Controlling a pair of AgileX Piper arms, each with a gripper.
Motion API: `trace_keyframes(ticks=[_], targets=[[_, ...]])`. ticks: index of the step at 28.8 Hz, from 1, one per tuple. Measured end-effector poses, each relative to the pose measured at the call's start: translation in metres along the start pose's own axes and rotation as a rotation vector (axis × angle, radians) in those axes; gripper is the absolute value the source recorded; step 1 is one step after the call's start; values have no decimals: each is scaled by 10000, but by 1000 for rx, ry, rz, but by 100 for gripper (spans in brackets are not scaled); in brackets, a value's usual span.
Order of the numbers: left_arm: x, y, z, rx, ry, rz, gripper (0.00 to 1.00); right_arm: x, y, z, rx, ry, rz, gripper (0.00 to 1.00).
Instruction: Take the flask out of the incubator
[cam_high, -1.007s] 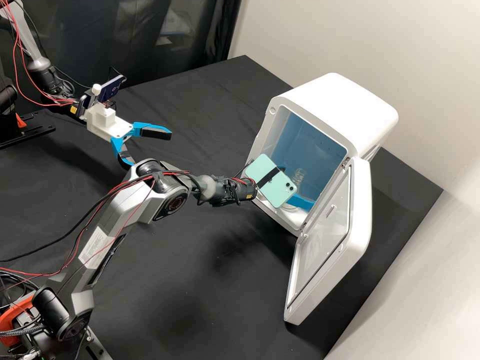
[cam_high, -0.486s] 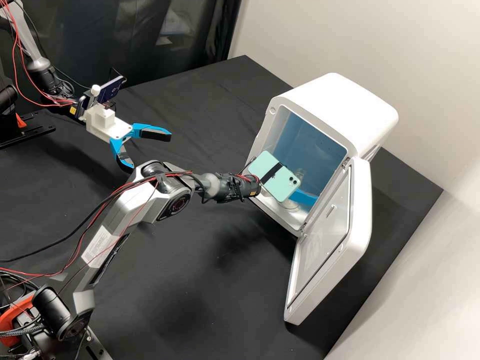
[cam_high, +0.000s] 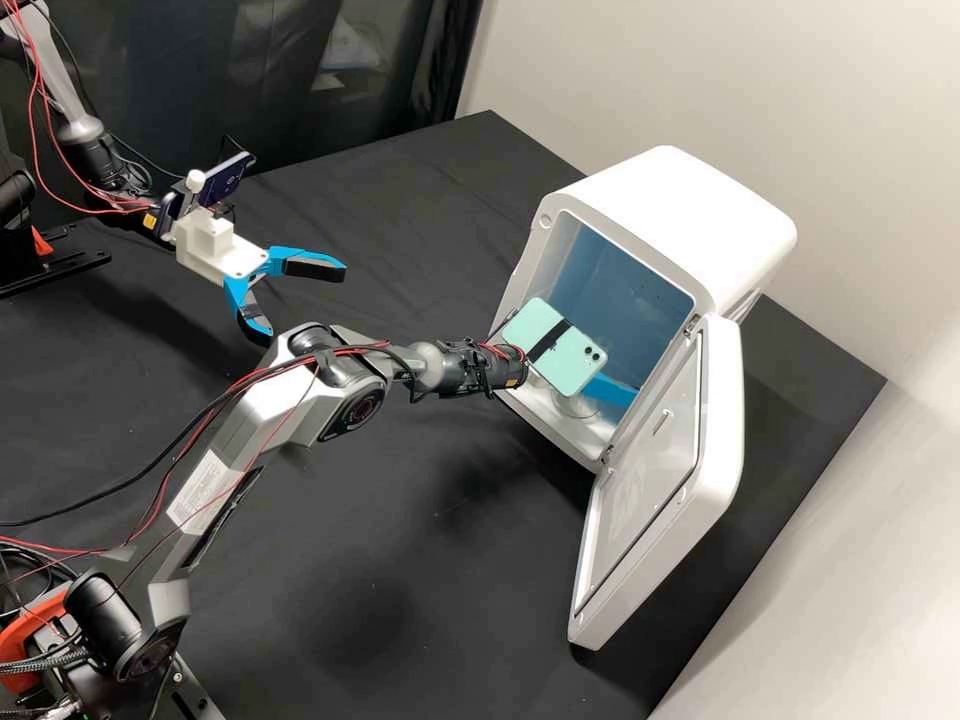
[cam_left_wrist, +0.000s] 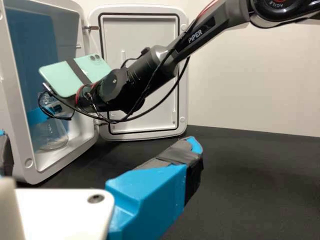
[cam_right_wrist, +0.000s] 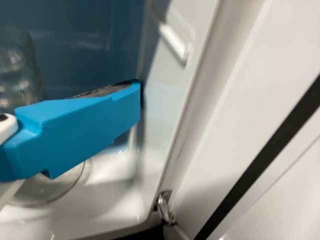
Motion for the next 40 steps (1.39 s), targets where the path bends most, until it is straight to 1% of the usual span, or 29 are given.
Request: trace_keyframes(ticks=[2, 6, 8, 9, 12, 14, 15, 18, 21, 23, 24, 36, 40], targets=[[-2, 1, -11, 0, 4, 0, 100, 3, -16, 10, 7, -5, -9, 100], [-2, 1, -11, 0, 4, 0, 100, 5, -26, 14, 4, -6, -15, 100], [-2, 1, -11, 0, 4, 0, 100, 20, -35, 8, 5, -6, -24, 100], [-2, 1, -11, 0, 4, 0, 100, 28, -28, -1, 7, -4, -21, 100], [-3, 3, -19, 0, 7, 1, 100, 57, -63, 16, 5, -8, -24, 100], [-5, 6, -29, 0, 11, 2, 100, 72, -94, 38, -5, -14, -28, 100], [-5, 6, -29, 0, 11, 2, 100, 80, -97, 40, -5, -17, -27, 100], [-5, 6, -29, 0, 11, 2, 100, 94, -127, 44, -7, -17, -47, 100], [-5, 6, -29, 0, 11, 2, 100, 97, -147, 46, -1, -20, -67, 100], [-5, 6, -29, 0, 11, 2, 100, 102, -137, 34, 17, -22, -72, 100], [-6, 6, -33, 0, 12, 3, 100, 107, -120, 18, 22, -19, -67, 0], [-7, 8, -39, 0, 15, 3, 100, 108, -116, 12, 15, -15, -66, 0], [-7, 8, -39, 0, 15, 3, 100, 125, -103, -7, 13, -7, -59, 0]])
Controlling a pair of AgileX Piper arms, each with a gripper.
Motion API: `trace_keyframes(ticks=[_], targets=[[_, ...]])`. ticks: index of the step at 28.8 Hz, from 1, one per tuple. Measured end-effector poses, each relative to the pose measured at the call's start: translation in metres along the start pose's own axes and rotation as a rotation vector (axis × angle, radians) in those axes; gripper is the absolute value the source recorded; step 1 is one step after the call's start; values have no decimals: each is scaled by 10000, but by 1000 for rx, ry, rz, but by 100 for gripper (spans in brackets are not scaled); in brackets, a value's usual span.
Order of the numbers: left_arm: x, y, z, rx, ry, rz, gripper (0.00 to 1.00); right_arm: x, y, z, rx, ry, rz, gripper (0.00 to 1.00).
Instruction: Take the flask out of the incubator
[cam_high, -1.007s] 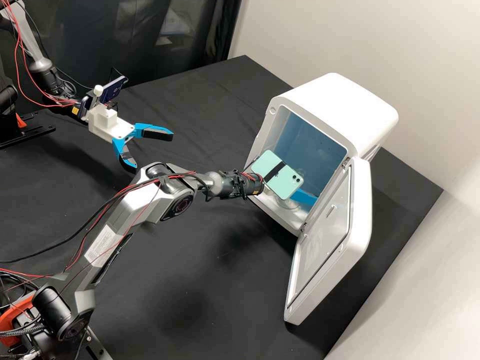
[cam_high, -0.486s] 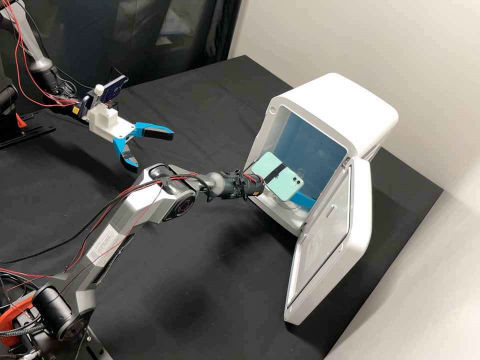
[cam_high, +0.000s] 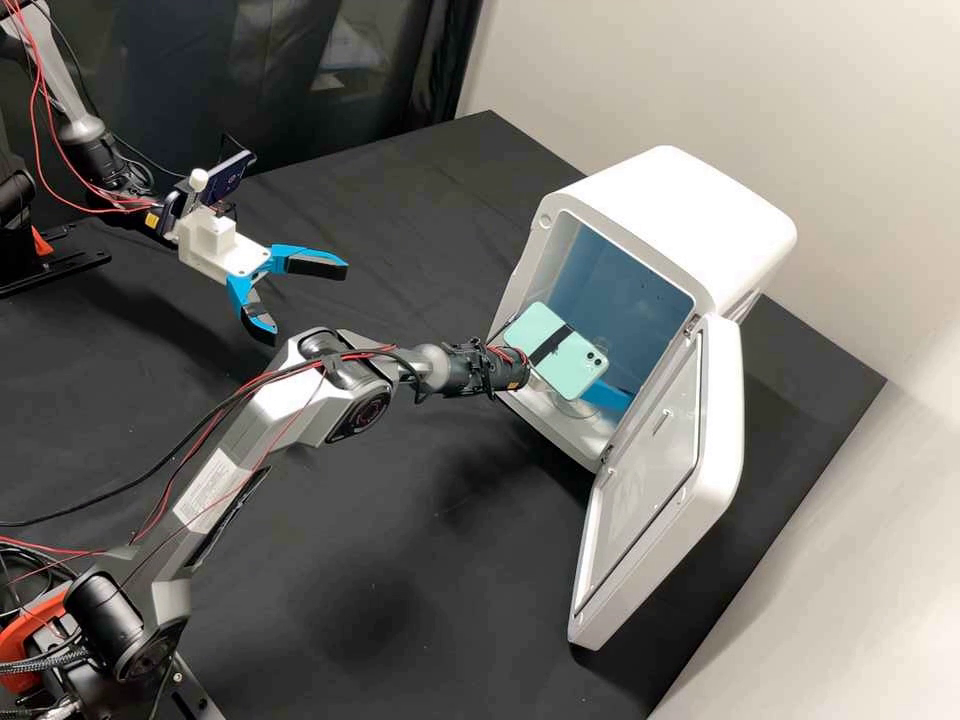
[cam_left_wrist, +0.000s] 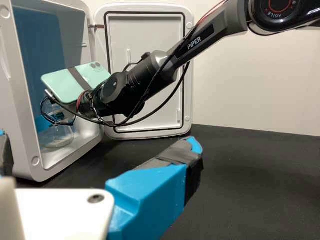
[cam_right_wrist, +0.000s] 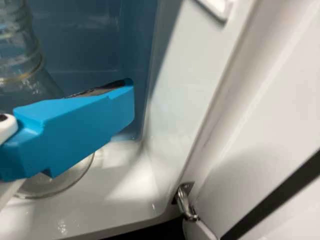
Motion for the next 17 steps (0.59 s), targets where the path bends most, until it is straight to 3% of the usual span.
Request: trace_keyframes(ticks=[7, 17], targets=[[0, 0, 0, 0, 0, 0, 100, 24, -48, 33, 2, -7, -6, 0], [0, 0, 0, 0, 0, 0, 100, 53, 1, -21, 8, 10, 12, 0]])
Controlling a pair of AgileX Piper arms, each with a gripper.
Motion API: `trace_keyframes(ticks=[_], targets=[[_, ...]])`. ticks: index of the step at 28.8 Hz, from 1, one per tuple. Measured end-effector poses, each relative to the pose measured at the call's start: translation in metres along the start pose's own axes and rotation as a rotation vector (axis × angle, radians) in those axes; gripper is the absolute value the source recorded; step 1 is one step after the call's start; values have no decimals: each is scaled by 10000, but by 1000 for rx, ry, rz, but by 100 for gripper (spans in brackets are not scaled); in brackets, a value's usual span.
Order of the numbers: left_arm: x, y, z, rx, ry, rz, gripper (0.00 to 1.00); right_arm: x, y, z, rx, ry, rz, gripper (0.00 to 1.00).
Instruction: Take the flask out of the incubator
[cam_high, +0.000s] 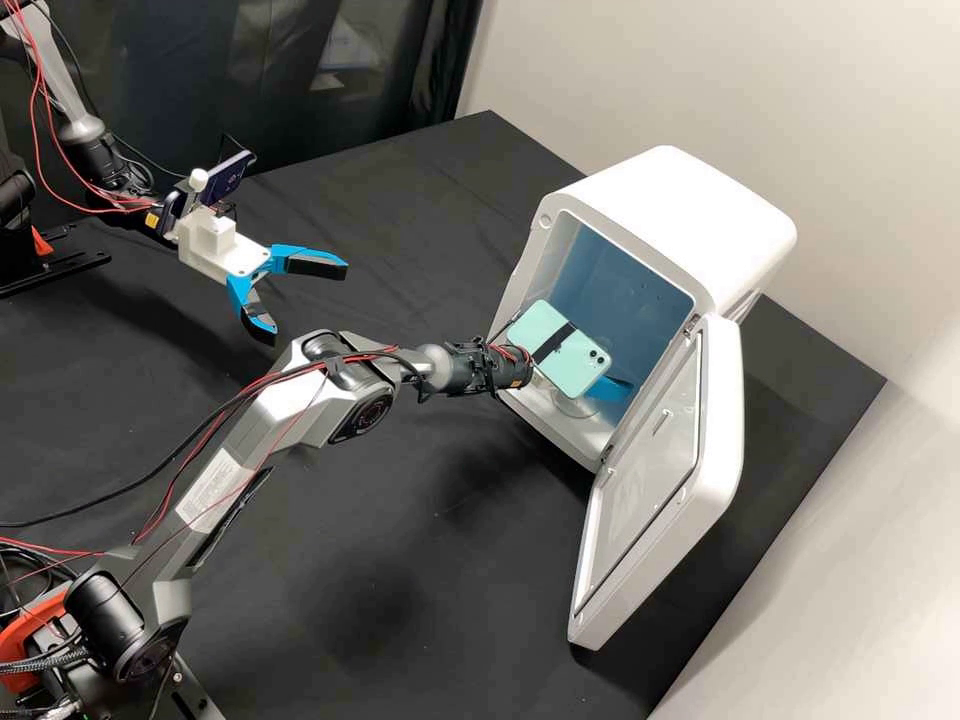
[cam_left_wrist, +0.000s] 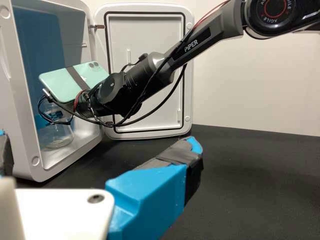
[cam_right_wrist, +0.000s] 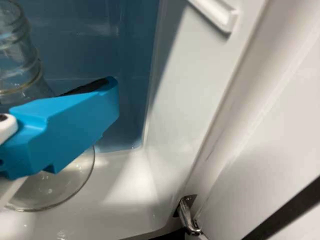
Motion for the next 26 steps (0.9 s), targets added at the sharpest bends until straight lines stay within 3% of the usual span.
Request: trace_keyframes(ticks=[26], targets=[[0, 0, 0, 0, 0, 0, 100, 26, -15, 12, -5, -1, 10, 0]])
